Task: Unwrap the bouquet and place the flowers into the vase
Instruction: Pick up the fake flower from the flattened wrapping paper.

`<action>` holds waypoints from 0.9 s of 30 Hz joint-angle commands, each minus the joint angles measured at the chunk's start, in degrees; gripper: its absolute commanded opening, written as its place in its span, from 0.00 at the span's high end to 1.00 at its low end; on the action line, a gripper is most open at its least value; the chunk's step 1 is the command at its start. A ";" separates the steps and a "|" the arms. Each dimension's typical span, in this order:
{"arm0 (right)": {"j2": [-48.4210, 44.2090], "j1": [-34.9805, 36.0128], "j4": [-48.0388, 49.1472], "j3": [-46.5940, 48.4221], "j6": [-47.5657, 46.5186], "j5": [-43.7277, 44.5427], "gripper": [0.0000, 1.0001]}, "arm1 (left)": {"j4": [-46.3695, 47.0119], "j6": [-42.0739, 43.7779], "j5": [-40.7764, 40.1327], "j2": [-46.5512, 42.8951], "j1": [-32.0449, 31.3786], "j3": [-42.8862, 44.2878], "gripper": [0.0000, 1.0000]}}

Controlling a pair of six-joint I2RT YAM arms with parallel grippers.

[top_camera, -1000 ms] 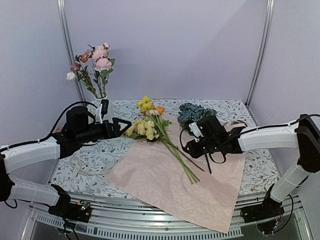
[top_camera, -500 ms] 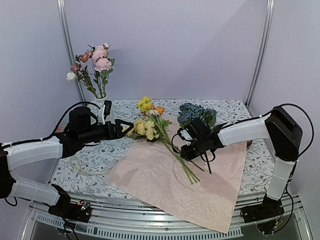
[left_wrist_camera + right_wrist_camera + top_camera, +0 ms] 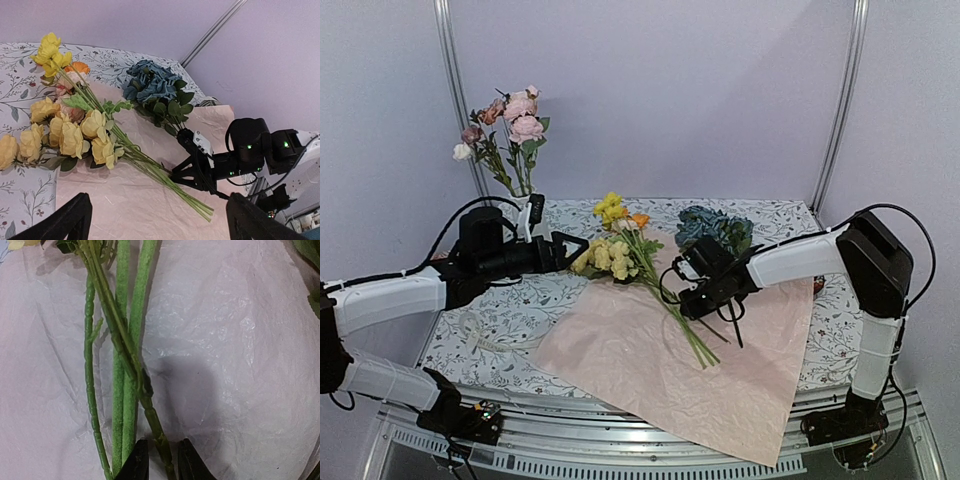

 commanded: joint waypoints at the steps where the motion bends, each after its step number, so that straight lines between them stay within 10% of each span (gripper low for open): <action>1: 3.41 -0.28 -2.12 1.92 -0.91 -0.04 0.79 | -0.69 0.83 -0.53 0.54 -0.65 1.55 0.04; 8: 1.53 -0.26 -2.55 4.39 -2.26 0.97 0.96 | -0.36 0.96 -0.29 0.62 -0.61 1.84 0.04; 27: -31.50 -0.25 19.73 -12.43 -1.82 -7.13 0.96 | 4.59 -1.40 1.67 -2.70 -4.60 2.00 0.03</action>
